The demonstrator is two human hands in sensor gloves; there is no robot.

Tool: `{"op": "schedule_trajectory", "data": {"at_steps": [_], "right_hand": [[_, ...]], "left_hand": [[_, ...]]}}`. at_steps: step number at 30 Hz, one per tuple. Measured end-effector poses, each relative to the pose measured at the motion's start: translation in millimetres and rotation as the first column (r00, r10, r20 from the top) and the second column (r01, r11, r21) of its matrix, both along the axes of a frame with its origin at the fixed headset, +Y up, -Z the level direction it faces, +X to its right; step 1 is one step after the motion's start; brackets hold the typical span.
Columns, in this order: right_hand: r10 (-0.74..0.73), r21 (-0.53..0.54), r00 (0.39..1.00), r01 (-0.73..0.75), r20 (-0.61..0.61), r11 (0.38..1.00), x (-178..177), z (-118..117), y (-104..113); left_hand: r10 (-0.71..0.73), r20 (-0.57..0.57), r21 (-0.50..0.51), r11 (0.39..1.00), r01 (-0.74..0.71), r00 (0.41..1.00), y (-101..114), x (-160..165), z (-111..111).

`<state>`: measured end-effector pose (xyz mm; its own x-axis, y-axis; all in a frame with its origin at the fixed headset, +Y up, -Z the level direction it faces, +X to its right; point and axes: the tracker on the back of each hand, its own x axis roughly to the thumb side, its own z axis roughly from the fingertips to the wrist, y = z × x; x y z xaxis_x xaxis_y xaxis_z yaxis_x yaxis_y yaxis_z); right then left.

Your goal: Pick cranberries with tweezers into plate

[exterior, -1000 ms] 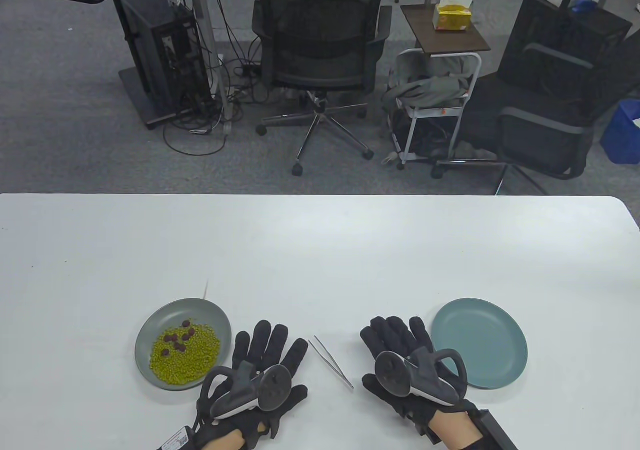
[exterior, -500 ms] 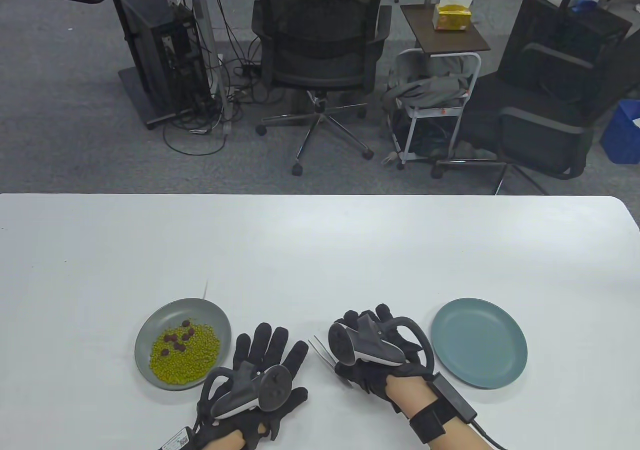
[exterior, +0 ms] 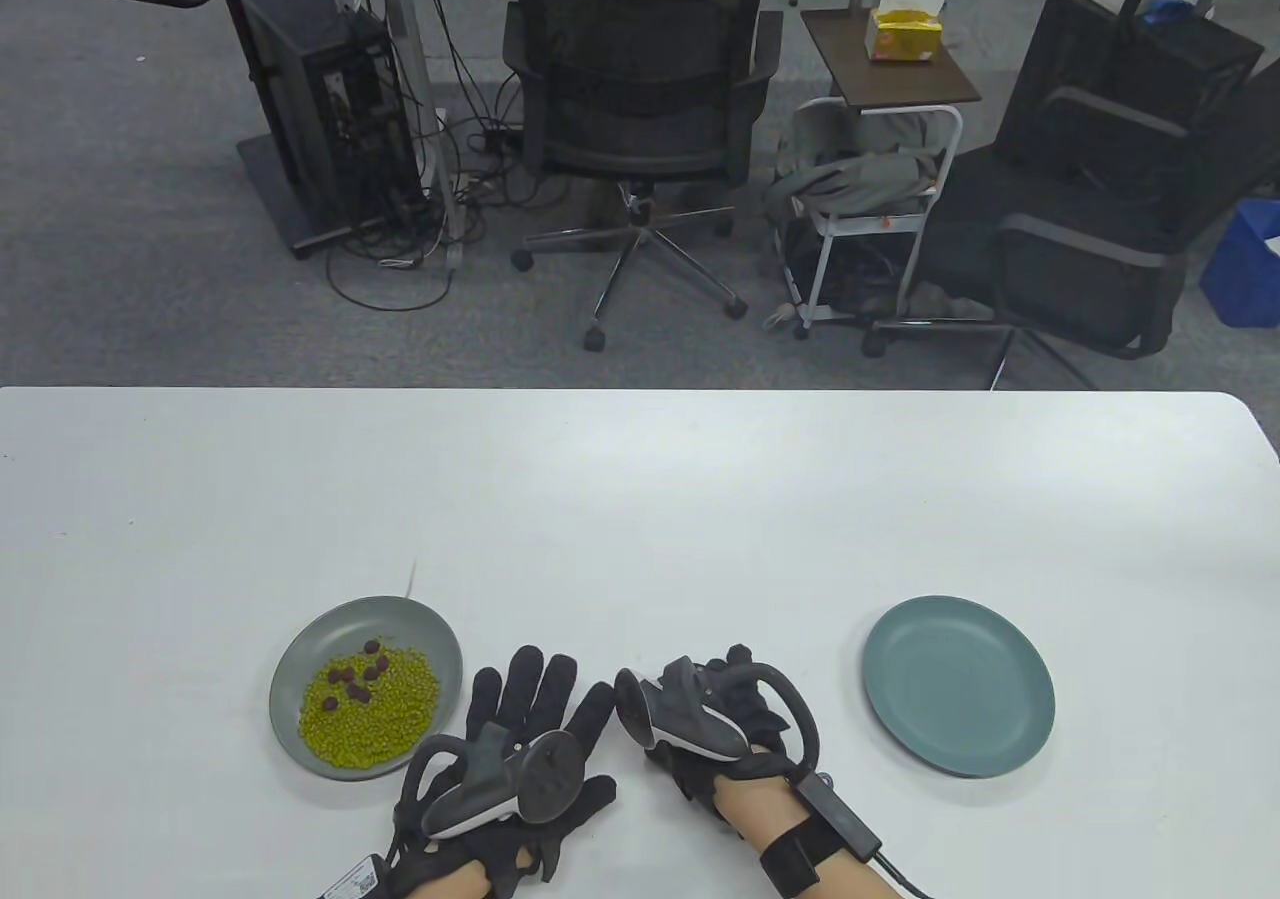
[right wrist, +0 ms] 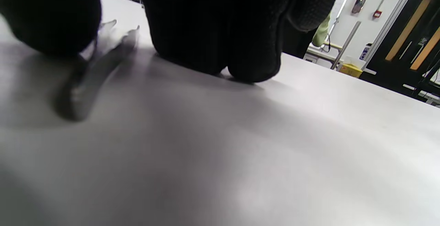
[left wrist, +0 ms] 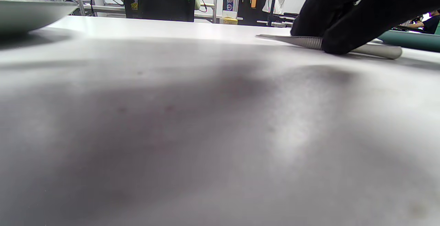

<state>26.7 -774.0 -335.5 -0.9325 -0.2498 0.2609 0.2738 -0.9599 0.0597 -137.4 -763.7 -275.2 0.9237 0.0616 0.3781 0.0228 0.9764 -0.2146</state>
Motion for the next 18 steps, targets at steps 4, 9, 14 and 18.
{"op": "schedule_trajectory", "data": {"at_steps": [4,9,14,18], "right_hand": [[-0.039,0.044,0.999,0.039,-0.012,0.998,1.5,-0.4,0.1],[-0.084,0.019,0.996,0.084,0.015,0.996,11.3,-4.6,-3.5],[-0.115,0.063,0.992,0.112,0.047,0.992,33.7,-1.7,5.6],[-0.22,0.144,0.972,0.208,0.076,0.967,66.1,7.0,28.5]], "left_hand": [[0.006,-0.002,0.002,1.0,-0.006,1.0,-0.1,-0.3,0.3],[0.016,-0.007,0.021,1.0,-0.015,1.0,0.0,-1.0,-0.3],[0.009,-0.008,0.019,1.0,-0.009,1.0,-1.8,-0.9,-0.1],[0.016,-0.01,0.03,0.999,-0.015,1.0,-1.5,-1.4,0.1]]}}
